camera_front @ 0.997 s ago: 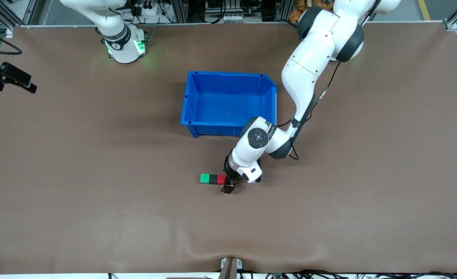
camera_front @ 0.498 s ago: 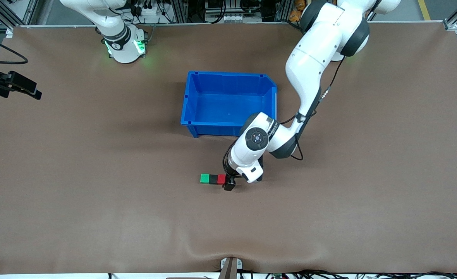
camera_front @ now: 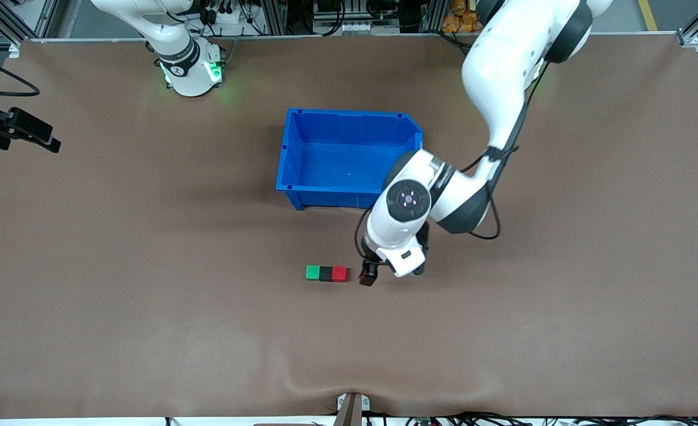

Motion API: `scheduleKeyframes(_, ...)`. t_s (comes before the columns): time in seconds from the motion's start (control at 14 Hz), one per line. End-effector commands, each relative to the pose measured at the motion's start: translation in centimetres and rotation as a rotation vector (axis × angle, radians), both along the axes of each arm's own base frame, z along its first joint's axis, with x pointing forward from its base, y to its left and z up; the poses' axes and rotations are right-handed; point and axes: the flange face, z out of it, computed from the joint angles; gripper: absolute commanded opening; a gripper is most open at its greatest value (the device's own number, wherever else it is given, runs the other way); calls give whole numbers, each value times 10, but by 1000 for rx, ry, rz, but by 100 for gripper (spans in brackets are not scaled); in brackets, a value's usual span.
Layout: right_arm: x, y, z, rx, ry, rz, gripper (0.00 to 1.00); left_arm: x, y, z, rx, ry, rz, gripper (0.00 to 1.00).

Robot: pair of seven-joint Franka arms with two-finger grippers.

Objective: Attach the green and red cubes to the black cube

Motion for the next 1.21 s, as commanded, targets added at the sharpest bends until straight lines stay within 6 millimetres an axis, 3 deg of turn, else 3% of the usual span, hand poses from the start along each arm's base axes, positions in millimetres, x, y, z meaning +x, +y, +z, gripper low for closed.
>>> scheduleKeyframes(0.0,2,-2,5,-22,-4,7,100,-22,12,50,119,10,-139,100)
scheduleKeyframes(0.21,4,-3,1,-21,2,4,100,-28,32,82,171,45,-295,100)
scheduleKeyframes(0.36,4,-2,1,-19,2,7,100,-21,63,108,182,55,-416,100)
scheduleKeyframes(0.57,5,-1,0,-18,3,6,100,-26,93,143,200,100,-549,100)
scheduleKeyframes(0.78,5,-1,0,-18,2,7,100,-26,135,172,204,150,-623,100)
scheduleKeyframes(0.93,6,-1,0,-18,3,9,100,-37,155,189,200,157,-722,100)
scheduleKeyframes(1.14,6,1,0,-15,3,10,100,-53,203,213,187,165,-850,100)
